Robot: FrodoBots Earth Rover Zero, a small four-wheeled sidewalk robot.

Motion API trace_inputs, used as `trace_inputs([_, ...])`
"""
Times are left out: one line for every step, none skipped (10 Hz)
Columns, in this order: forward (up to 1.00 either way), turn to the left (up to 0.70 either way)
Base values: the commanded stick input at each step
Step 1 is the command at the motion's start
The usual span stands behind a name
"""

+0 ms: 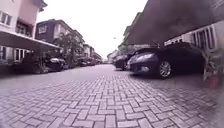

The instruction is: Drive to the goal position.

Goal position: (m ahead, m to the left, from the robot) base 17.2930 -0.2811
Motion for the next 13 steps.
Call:
trace_inputs([0.7,0.0])
trace_inputs([0.7,0.0])
trace_inputs([0.7,0.0])
trace_inputs([0.7,0.0])
trace_inputs([0.7,0.0])
trace_inputs([0.7,0.35])
trace_inputs([0.7,0.35])
trace_inputs([0.7,0.22])
trace_inputs([0.7,0.0])
trace_inputs([0.7,0.0])
trace_inputs([0.7,0.0])
trace_inputs([0.7,0.0])
trace_inputs([0.7,0.0])
